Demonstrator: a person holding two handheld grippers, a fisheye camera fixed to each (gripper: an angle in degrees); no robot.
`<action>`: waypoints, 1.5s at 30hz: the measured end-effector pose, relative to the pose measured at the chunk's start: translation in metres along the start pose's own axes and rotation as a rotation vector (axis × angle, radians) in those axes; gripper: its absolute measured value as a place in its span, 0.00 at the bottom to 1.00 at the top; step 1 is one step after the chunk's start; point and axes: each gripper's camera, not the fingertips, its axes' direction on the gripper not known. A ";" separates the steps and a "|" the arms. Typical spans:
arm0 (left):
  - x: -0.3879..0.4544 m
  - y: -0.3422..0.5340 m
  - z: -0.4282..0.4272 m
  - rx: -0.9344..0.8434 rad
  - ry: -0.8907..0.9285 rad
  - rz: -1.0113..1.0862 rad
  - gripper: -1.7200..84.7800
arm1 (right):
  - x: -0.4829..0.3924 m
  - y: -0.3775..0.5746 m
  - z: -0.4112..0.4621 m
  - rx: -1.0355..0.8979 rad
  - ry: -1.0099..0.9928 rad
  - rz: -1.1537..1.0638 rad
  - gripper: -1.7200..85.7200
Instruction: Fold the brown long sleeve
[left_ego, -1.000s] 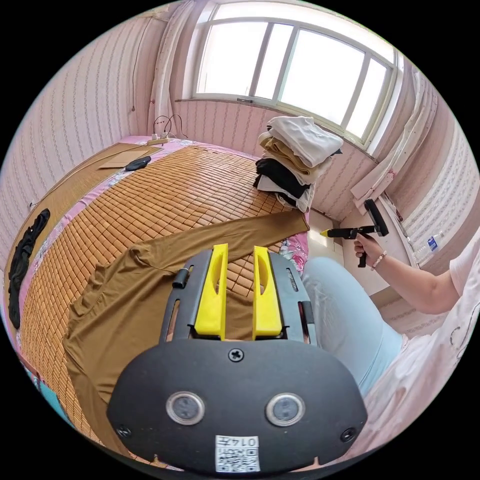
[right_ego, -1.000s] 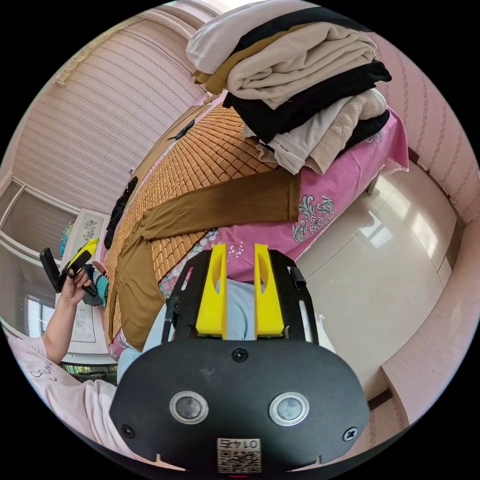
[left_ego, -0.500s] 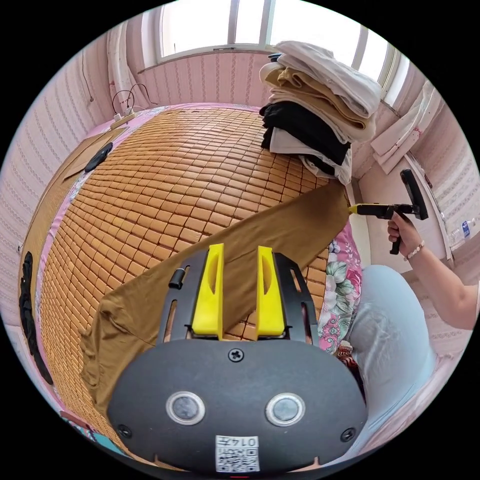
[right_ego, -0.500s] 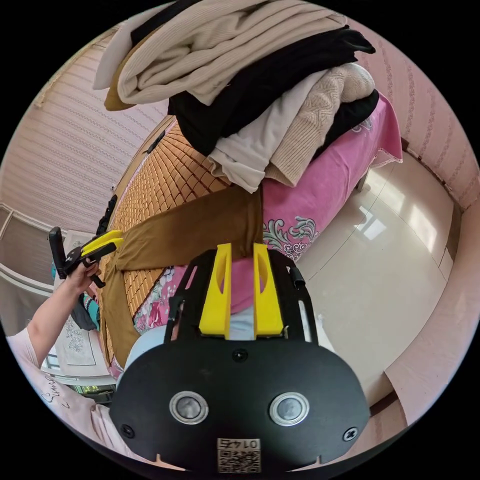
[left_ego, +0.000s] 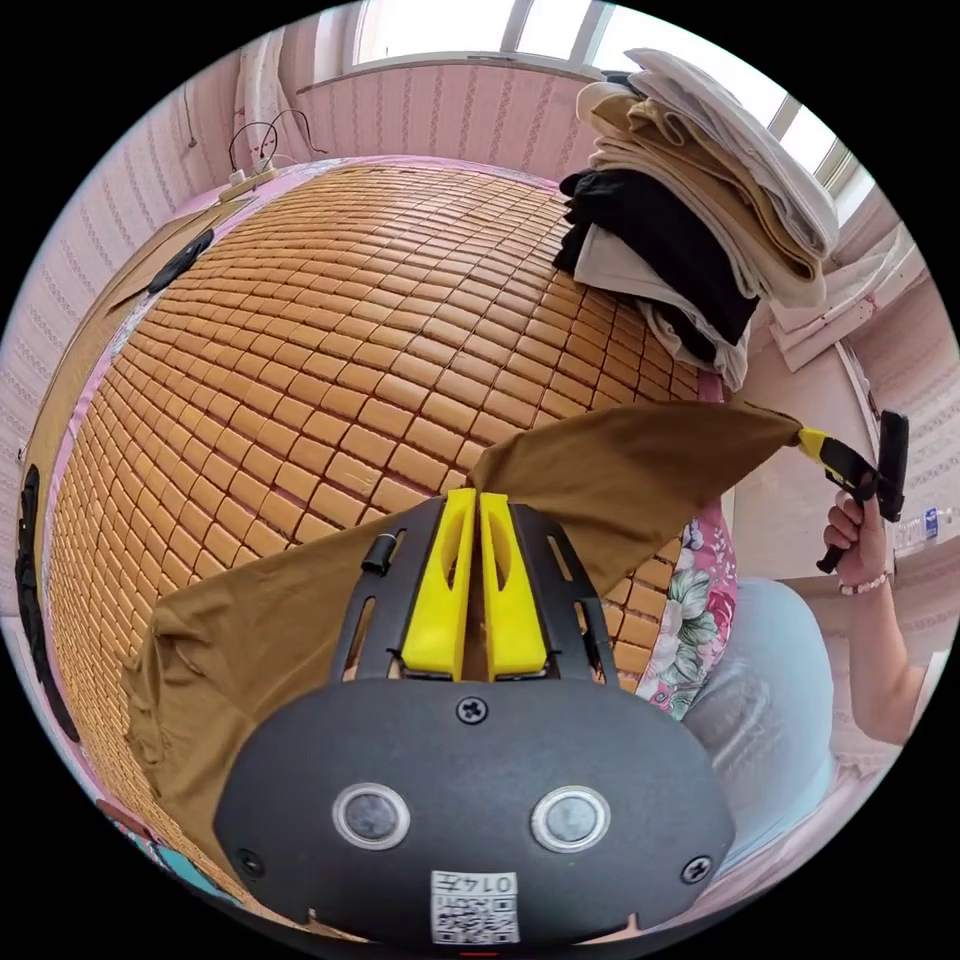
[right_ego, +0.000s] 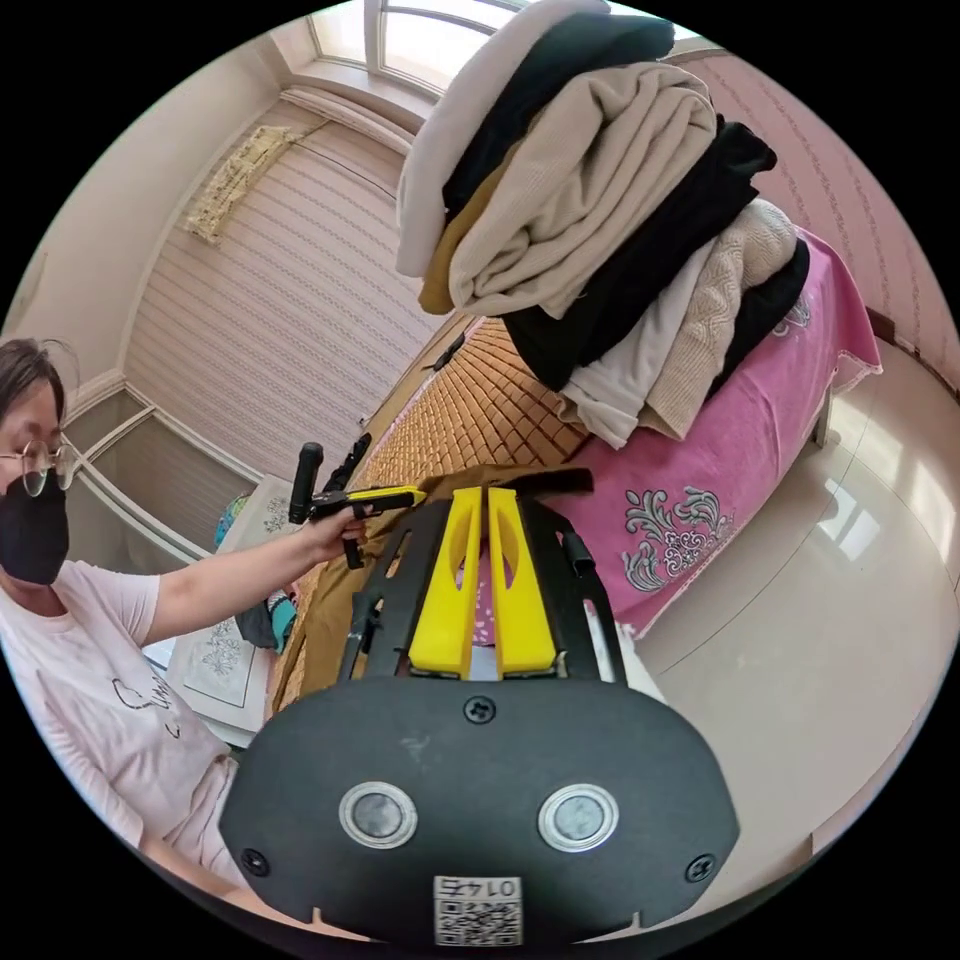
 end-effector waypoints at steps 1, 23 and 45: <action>-0.007 0.006 -0.011 0.040 0.022 -0.032 0.01 | -0.009 -0.001 -0.002 0.022 -0.055 -0.025 0.02; -0.133 0.411 -0.205 0.265 -0.129 -0.611 0.01 | -0.446 0.194 0.273 -1.042 -0.704 -1.118 0.02; 0.003 0.461 -0.214 0.161 -0.274 -0.433 0.10 | -0.499 0.183 0.382 -0.943 -0.169 -0.848 0.08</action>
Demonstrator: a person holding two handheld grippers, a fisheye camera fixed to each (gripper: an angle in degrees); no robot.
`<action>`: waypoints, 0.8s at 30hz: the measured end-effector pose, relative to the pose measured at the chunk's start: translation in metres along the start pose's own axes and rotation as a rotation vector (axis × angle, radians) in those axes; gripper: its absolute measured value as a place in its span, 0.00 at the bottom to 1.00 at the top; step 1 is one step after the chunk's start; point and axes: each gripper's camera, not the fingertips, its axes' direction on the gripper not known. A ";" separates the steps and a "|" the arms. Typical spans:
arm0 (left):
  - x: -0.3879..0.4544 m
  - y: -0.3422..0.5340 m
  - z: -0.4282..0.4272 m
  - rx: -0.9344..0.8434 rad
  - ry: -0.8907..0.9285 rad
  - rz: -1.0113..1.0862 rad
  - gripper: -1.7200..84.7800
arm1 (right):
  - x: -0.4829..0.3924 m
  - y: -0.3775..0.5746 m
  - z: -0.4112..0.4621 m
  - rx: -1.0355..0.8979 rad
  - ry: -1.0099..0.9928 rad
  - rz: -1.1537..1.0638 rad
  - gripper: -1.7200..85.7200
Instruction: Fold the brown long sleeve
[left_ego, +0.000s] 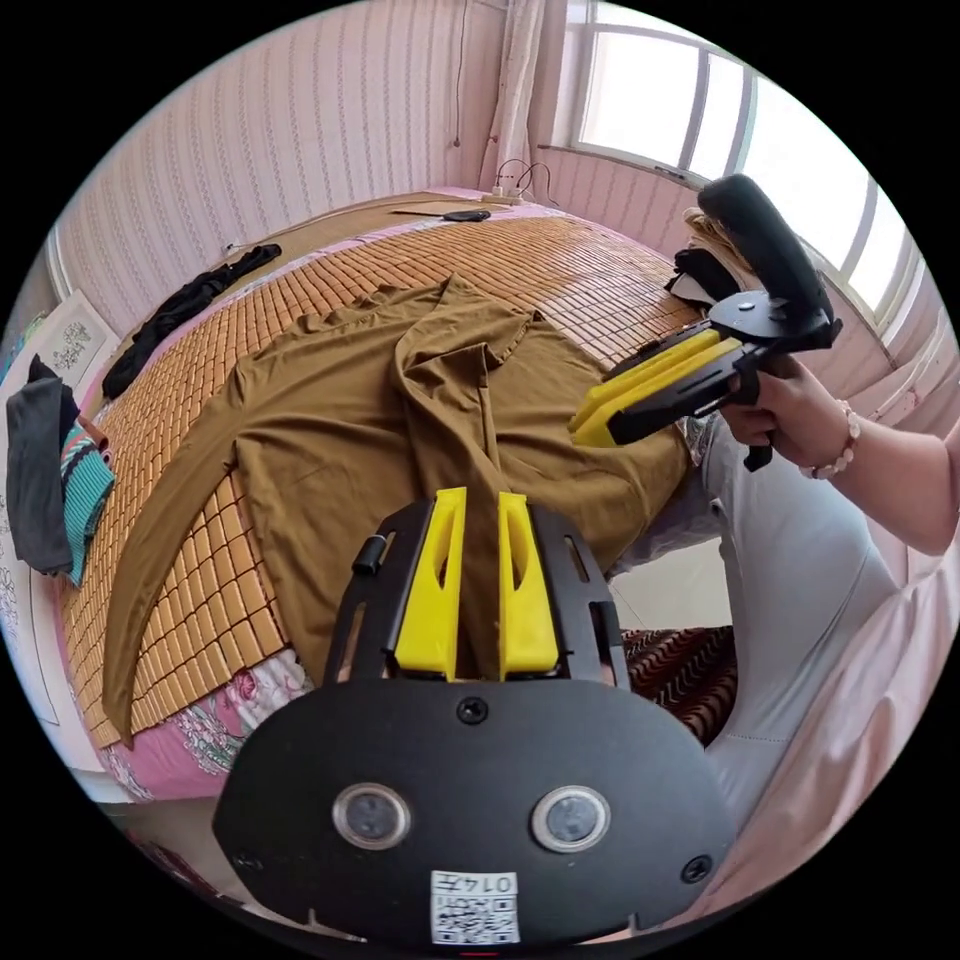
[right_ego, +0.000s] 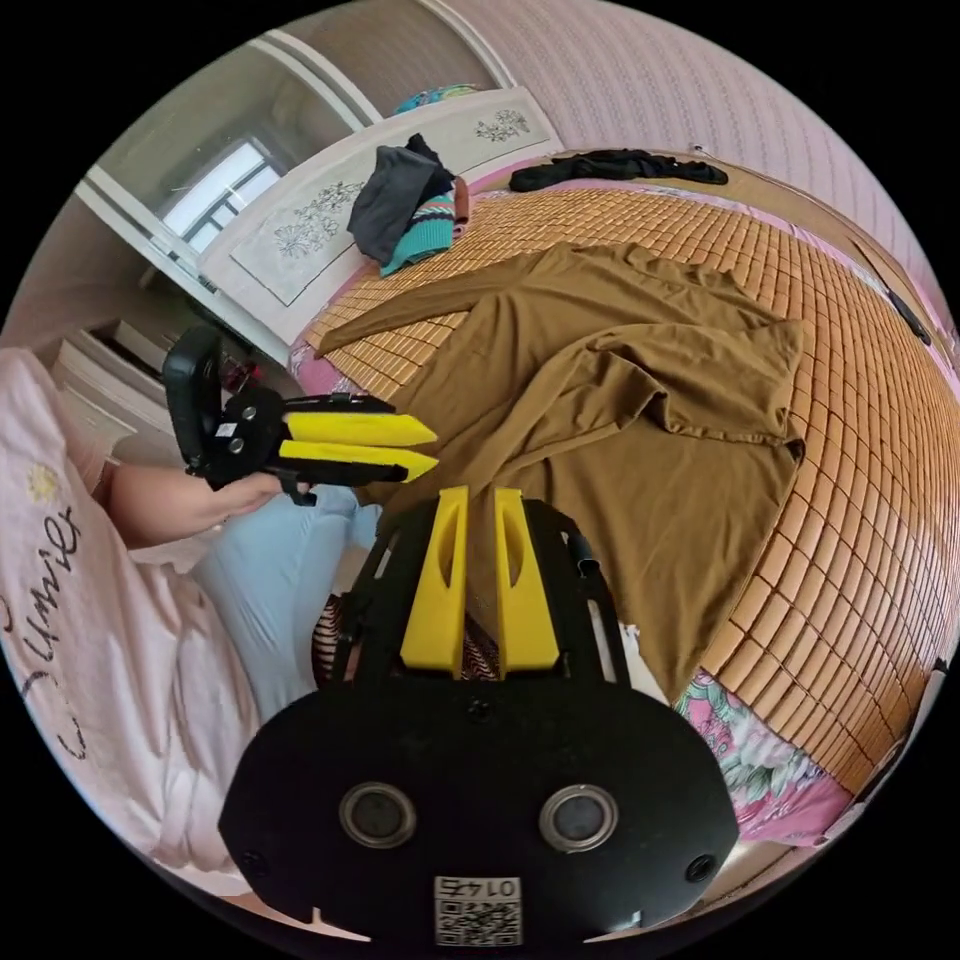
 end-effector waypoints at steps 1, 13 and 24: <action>-0.003 -0.003 0.008 -0.050 0.021 -0.027 0.11 | 0.006 -0.014 0.001 0.019 0.004 0.014 0.08; -0.051 0.005 -0.019 -0.147 0.064 -0.075 0.01 | 0.032 -0.089 0.052 -0.076 0.067 0.103 0.11; -0.110 0.035 -0.065 -0.119 0.015 -0.190 0.02 | 0.040 -0.104 0.035 -0.069 0.006 0.104 0.10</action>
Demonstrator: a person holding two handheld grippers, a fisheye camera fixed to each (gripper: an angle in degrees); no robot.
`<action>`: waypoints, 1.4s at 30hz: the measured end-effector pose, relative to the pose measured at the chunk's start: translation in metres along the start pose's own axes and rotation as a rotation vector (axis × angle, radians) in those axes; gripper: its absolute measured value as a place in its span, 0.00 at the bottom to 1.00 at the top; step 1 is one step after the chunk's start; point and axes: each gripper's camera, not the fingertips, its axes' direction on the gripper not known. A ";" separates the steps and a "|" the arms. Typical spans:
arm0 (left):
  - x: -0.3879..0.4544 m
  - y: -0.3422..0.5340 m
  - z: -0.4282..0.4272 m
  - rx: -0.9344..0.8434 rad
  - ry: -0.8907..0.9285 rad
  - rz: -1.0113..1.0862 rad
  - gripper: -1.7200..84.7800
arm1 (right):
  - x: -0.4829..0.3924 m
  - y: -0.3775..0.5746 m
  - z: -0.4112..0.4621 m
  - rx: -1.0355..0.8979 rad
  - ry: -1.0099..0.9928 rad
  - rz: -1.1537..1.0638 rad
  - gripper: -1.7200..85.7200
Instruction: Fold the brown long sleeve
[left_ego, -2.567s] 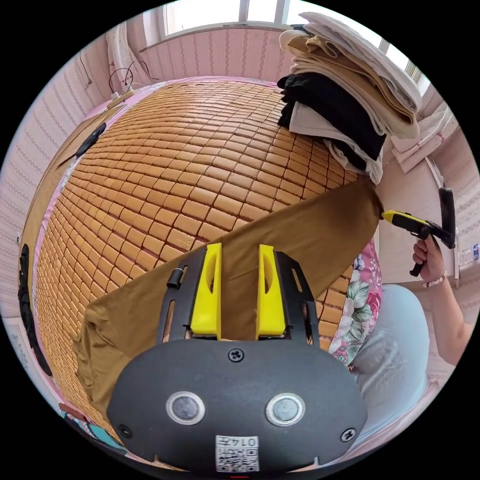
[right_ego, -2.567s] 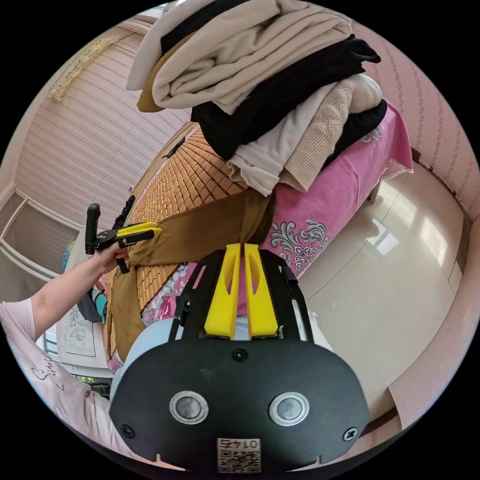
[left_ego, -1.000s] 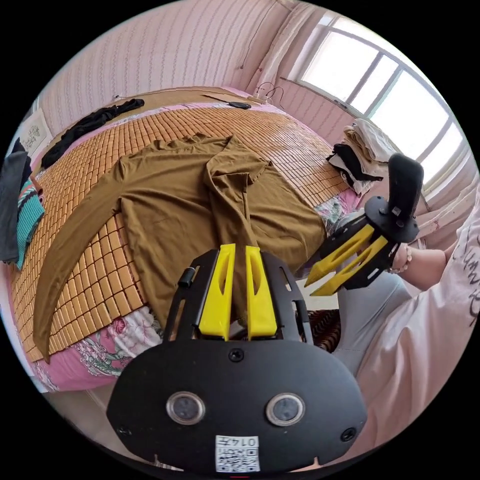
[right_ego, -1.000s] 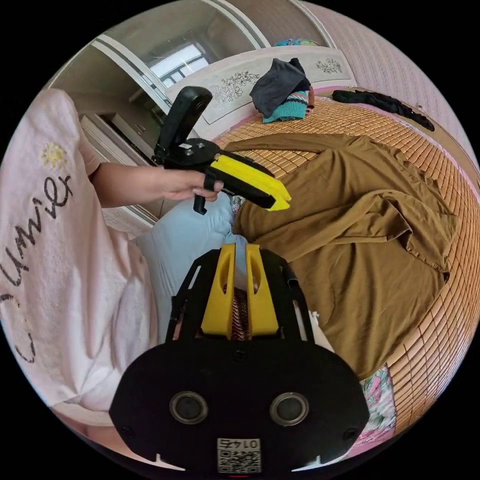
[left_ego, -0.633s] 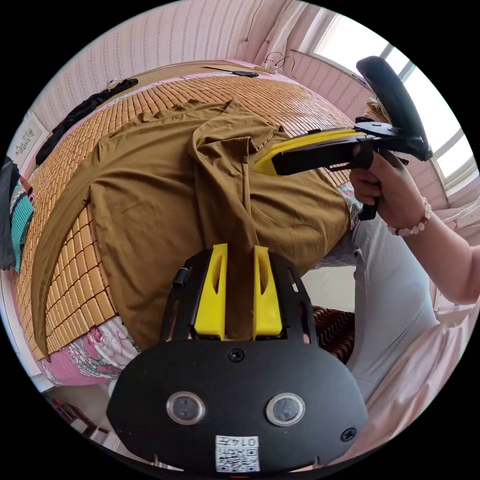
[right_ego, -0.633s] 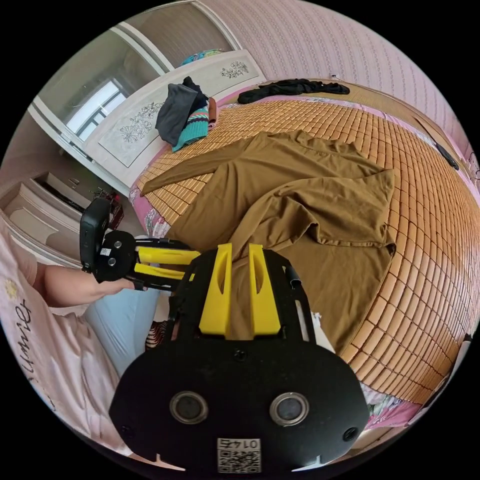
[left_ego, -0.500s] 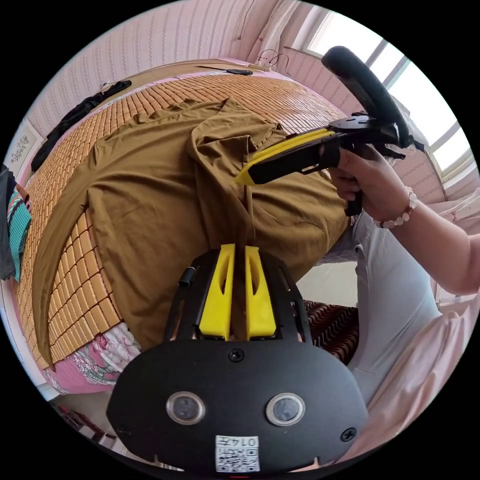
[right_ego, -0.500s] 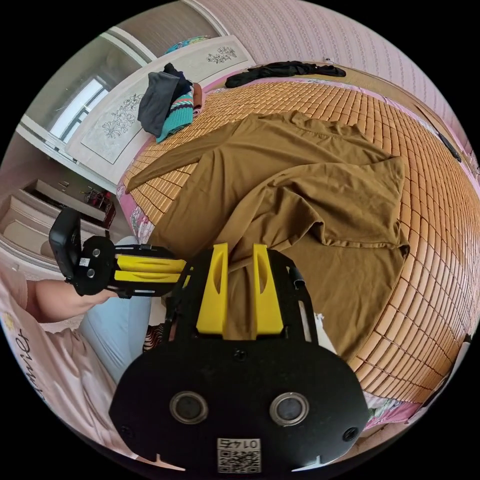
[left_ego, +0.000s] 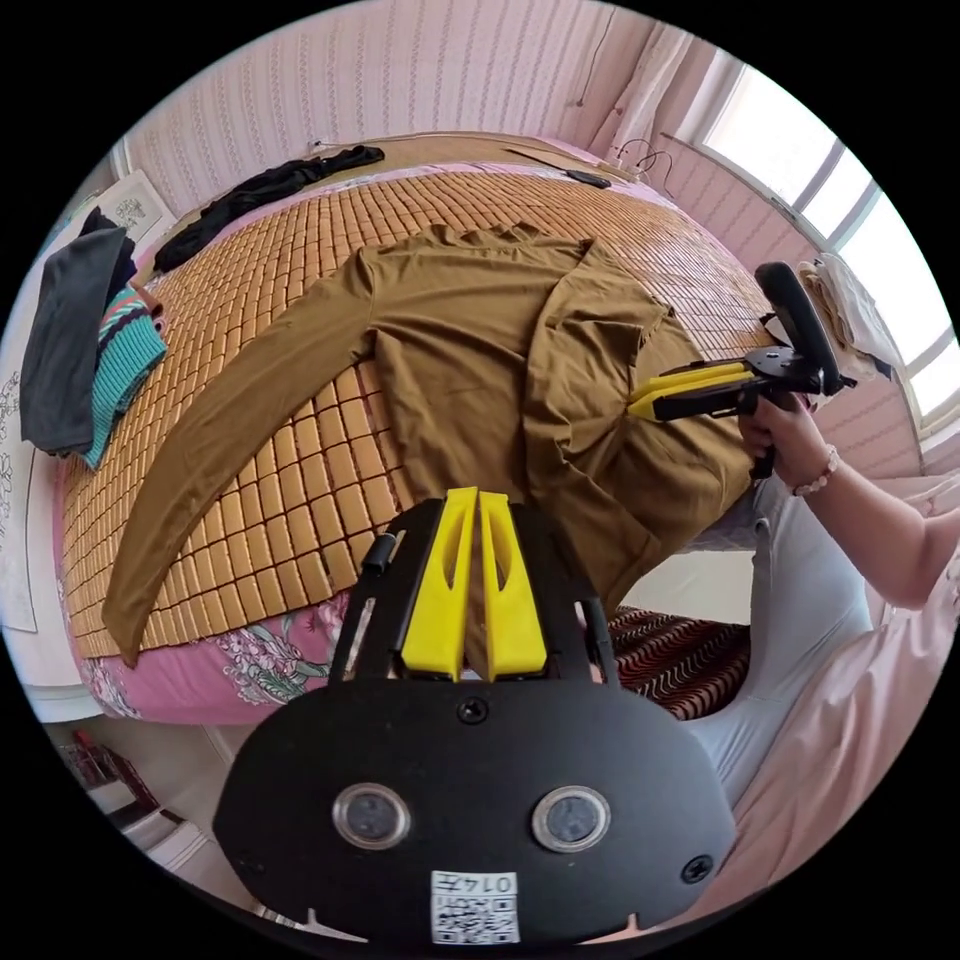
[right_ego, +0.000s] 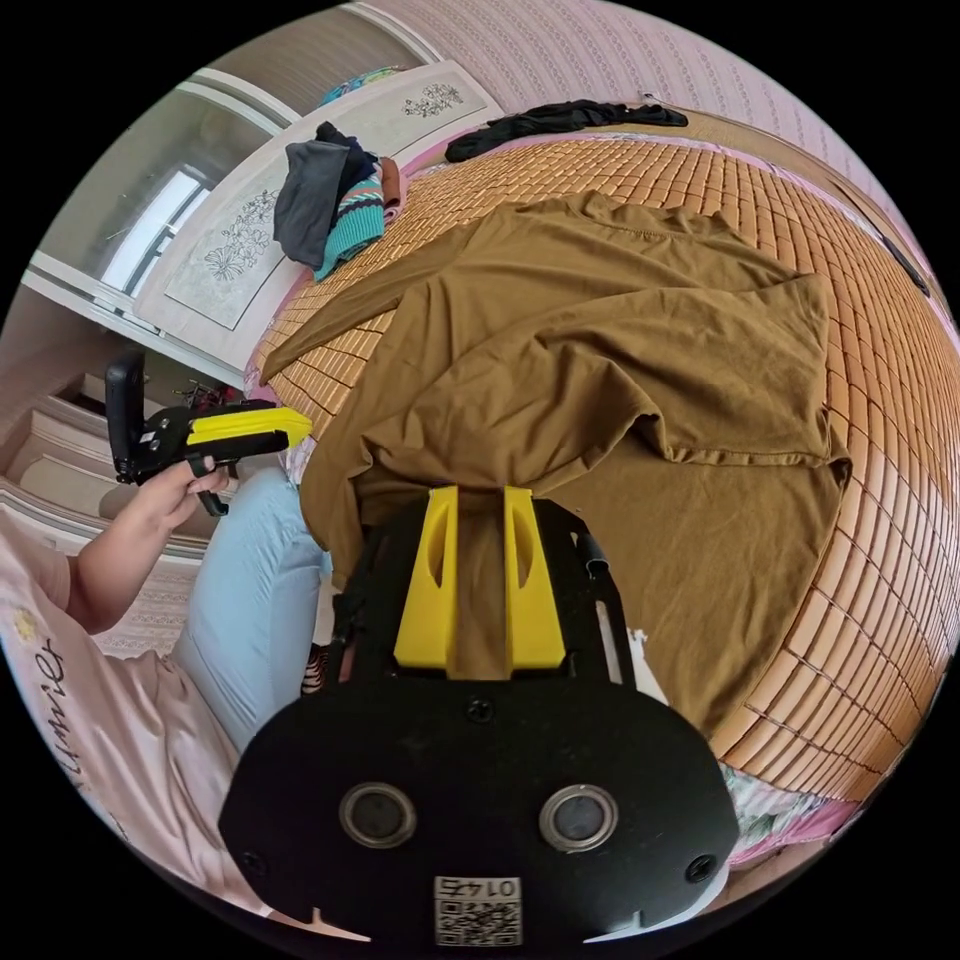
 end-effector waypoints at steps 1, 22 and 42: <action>0.012 0.003 -0.003 0.004 0.037 0.042 0.02 | -0.004 0.005 -0.004 0.010 -0.010 -0.012 0.10; -0.026 0.044 -0.025 -0.034 0.107 -0.196 0.01 | -0.010 -0.020 -0.009 -0.064 0.049 -0.115 0.10; -0.064 -0.017 -0.047 -0.006 -0.134 0.062 0.09 | 0.117 0.006 -0.118 0.124 0.294 0.121 0.10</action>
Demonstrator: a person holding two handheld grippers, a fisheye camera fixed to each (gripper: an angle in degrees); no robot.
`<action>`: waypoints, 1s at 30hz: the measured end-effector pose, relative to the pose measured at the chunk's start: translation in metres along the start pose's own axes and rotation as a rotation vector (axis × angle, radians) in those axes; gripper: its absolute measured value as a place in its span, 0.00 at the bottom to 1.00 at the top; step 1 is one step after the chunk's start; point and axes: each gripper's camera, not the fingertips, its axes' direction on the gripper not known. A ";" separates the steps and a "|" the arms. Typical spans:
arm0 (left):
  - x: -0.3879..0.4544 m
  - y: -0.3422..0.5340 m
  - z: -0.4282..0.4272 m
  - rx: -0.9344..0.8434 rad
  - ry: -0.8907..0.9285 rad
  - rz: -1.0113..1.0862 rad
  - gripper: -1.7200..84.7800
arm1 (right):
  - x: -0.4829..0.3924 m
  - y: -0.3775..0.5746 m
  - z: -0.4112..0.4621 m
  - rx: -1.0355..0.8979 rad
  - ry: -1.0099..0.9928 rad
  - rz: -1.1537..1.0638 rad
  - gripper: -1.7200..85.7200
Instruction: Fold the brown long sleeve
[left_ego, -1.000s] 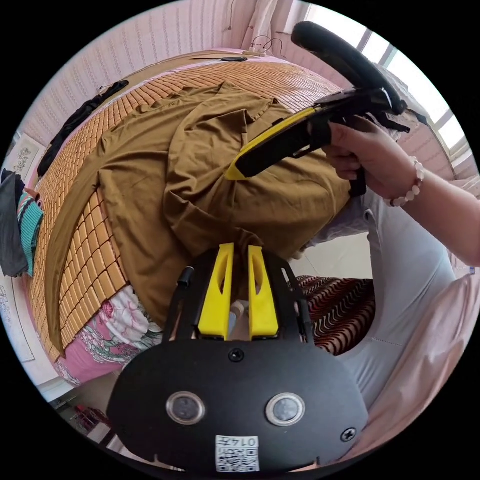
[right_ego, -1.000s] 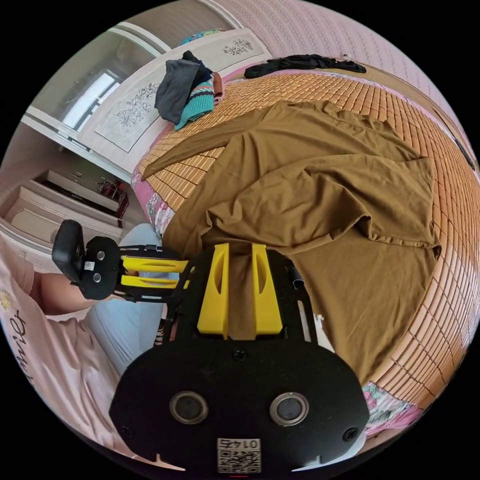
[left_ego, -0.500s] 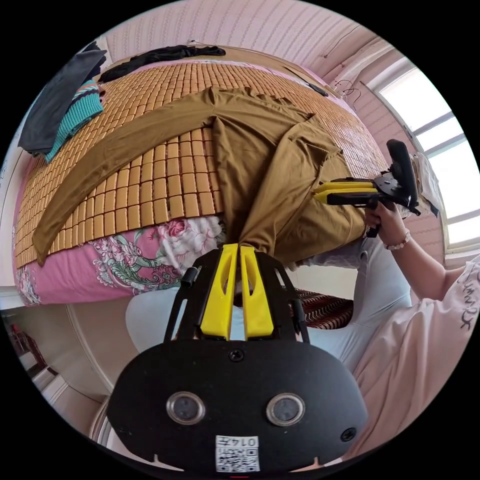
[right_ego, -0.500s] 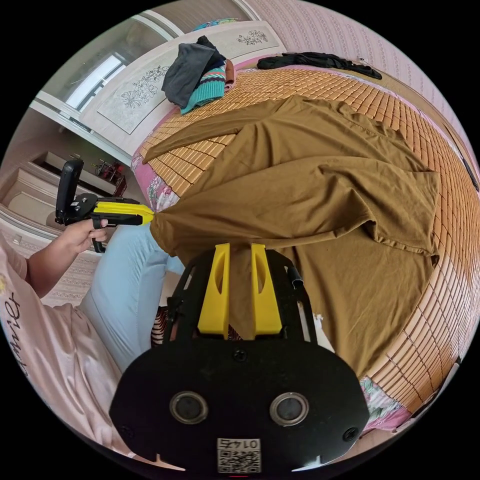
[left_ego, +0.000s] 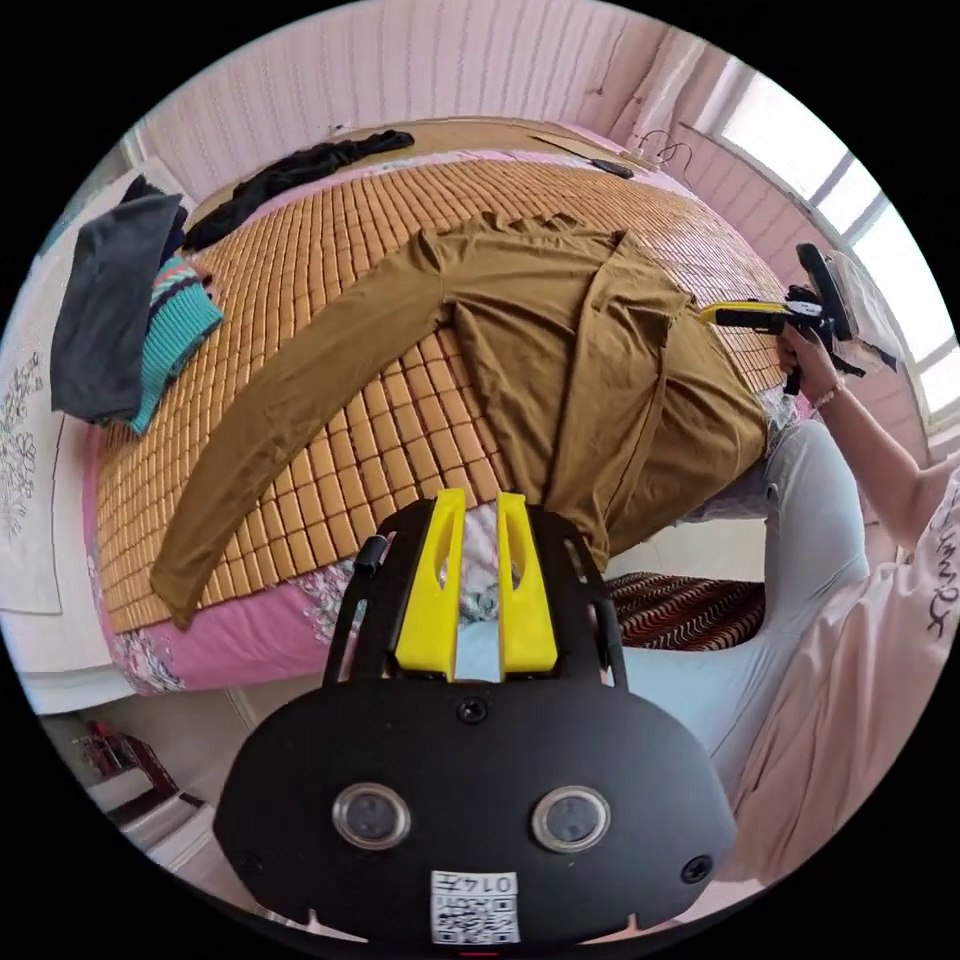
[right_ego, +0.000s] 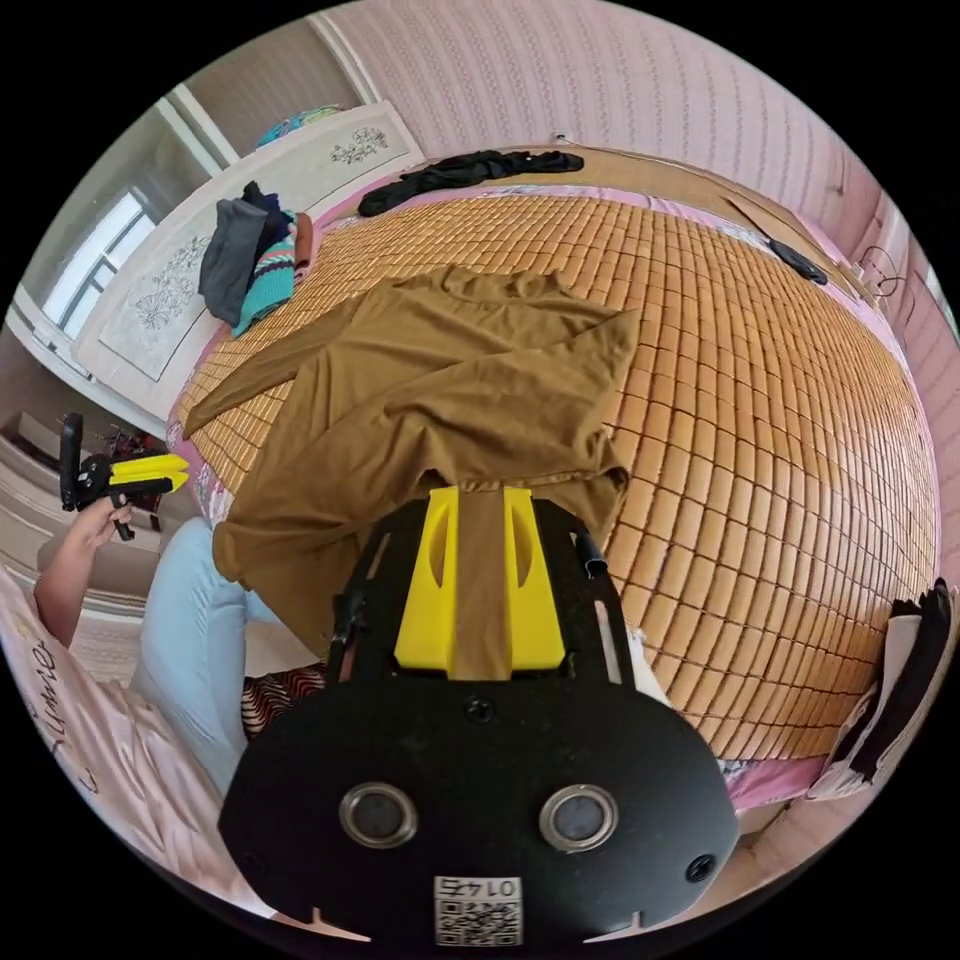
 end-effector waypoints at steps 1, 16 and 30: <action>0.007 -0.024 0.000 0.060 -0.029 0.068 0.08 | 0.015 -0.004 0.000 0.003 0.025 0.018 0.10; 0.125 -0.374 0.155 0.111 0.351 0.217 0.10 | 0.137 0.017 0.010 0.078 -0.157 -0.012 0.02; 0.176 -0.440 0.212 0.002 0.202 0.293 0.01 | 0.200 0.034 -0.006 0.118 -0.252 0.052 0.02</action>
